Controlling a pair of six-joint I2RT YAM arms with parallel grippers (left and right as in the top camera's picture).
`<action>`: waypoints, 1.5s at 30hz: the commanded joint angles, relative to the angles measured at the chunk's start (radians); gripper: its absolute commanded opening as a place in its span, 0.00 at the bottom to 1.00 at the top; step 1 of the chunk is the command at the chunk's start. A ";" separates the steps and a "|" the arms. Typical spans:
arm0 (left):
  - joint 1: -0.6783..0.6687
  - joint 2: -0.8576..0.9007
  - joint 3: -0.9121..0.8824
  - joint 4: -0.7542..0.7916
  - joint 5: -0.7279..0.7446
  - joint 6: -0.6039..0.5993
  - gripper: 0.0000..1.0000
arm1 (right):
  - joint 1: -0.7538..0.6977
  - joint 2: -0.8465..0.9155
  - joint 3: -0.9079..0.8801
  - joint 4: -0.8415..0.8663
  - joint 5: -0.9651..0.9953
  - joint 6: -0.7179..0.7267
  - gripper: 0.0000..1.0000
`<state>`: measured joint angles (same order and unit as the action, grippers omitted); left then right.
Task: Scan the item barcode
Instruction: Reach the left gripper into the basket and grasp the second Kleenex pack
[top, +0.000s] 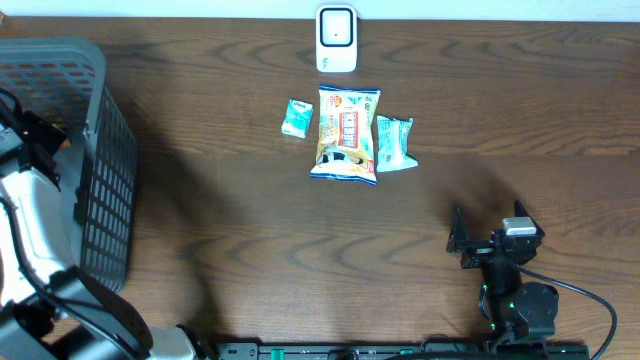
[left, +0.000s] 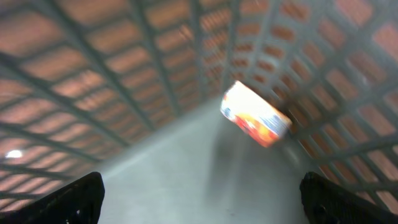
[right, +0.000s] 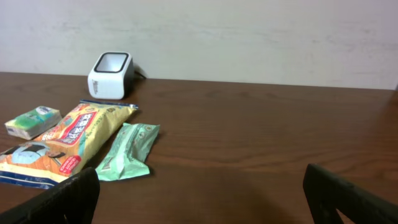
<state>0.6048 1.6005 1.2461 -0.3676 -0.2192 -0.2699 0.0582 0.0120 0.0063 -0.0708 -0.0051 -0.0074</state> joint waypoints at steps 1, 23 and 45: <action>0.001 0.059 0.003 0.033 0.111 -0.098 1.00 | -0.004 -0.005 -0.001 -0.005 -0.001 0.014 0.99; 0.001 0.314 0.003 0.322 0.115 -0.319 0.91 | -0.004 -0.005 -0.001 -0.005 -0.001 0.014 0.99; 0.052 0.414 0.003 0.419 0.115 -0.306 0.70 | -0.004 -0.005 -0.001 -0.005 -0.001 0.014 0.99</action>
<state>0.6445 2.0056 1.2461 0.0631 -0.1024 -0.5793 0.0582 0.0120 0.0063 -0.0708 -0.0051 -0.0074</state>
